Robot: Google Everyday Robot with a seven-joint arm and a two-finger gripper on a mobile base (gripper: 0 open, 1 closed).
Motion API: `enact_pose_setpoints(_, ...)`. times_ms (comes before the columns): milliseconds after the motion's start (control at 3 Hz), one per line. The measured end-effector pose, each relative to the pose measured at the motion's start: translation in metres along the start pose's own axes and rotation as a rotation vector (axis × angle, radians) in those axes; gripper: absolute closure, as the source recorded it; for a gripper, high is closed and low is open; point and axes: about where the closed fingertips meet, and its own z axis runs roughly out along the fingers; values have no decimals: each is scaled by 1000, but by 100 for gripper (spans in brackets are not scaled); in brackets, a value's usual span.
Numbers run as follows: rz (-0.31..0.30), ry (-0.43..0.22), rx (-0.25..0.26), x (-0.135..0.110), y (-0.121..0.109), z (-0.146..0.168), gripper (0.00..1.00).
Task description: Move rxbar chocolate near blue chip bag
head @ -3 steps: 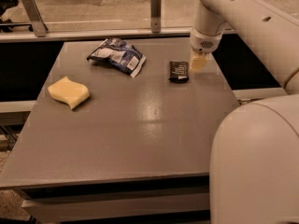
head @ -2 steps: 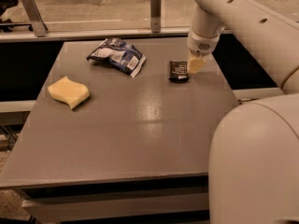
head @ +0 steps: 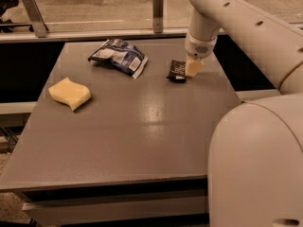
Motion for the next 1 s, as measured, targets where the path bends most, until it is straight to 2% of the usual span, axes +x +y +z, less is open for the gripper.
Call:
enact_pose_setpoints(667,-39,-1,-9,-26,-4,5,100)
enact_pose_setpoints(1000,-42,-1,-10,-28,-4,6,100)
